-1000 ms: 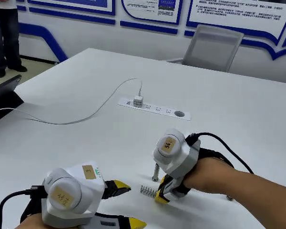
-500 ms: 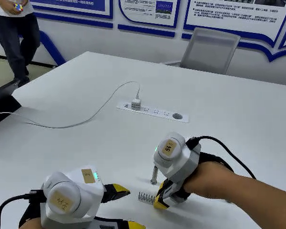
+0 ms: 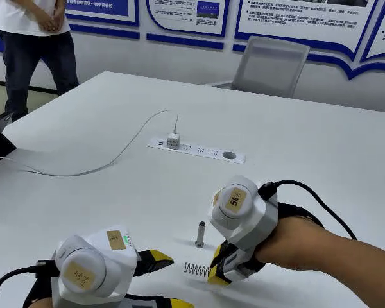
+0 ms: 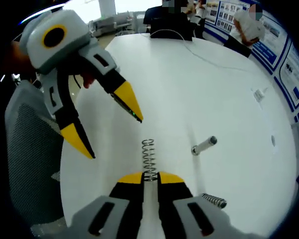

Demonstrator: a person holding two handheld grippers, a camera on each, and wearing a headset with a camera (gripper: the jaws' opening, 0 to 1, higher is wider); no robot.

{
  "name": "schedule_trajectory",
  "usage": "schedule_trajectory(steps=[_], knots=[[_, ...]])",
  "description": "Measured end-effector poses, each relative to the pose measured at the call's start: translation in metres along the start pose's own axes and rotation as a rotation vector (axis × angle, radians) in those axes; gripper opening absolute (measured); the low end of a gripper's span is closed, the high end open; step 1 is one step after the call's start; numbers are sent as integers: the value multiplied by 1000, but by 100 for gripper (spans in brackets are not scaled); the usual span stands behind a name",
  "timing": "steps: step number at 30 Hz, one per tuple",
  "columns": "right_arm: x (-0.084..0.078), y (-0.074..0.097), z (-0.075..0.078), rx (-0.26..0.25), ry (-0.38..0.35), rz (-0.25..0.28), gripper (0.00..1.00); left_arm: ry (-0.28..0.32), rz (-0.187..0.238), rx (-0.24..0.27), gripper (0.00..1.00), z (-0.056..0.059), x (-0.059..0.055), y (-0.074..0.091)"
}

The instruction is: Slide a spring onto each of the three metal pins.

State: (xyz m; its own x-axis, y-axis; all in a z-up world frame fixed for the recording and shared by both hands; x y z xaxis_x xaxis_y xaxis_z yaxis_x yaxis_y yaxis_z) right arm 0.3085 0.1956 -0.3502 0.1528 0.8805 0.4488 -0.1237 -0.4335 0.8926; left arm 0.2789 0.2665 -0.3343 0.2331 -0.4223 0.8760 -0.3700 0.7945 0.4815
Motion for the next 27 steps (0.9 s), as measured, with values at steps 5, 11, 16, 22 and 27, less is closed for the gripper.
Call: schedule_trajectory(steps=[5, 11, 16, 22, 27], knots=[[0, 13, -11, -1, 26, 11, 12, -8, 1, -10, 44, 3, 1, -1], [1, 26, -27, 7, 55, 31, 12, -18, 1, -27, 42, 7, 3, -4], [0, 35, -35, 6, 74, 34, 12, -31, 6, -40, 40, 11, 7, -6], [-2, 43, -40, -4, 84, 35, 12, -52, 14, -58, 37, 14, 13, -8], [-4, 46, -43, -3, 87, 32, 12, -75, 20, -81, 33, 19, 15, -12]])
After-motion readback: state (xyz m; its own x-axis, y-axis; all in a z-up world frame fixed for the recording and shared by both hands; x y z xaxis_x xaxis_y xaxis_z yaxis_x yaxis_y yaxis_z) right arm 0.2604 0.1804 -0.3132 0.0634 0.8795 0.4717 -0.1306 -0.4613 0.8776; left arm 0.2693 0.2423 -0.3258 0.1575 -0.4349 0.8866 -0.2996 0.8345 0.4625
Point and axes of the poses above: the centre of the closed fingertips' face, and the gripper's own axes: y roughly backward along the fingers, z roughly to its right, x roughly out of its top, the point moved 3 cm from there along y, roughly backward along the fingers, and after that the axes turned 4 degrees about y, right-handed, at the moved point
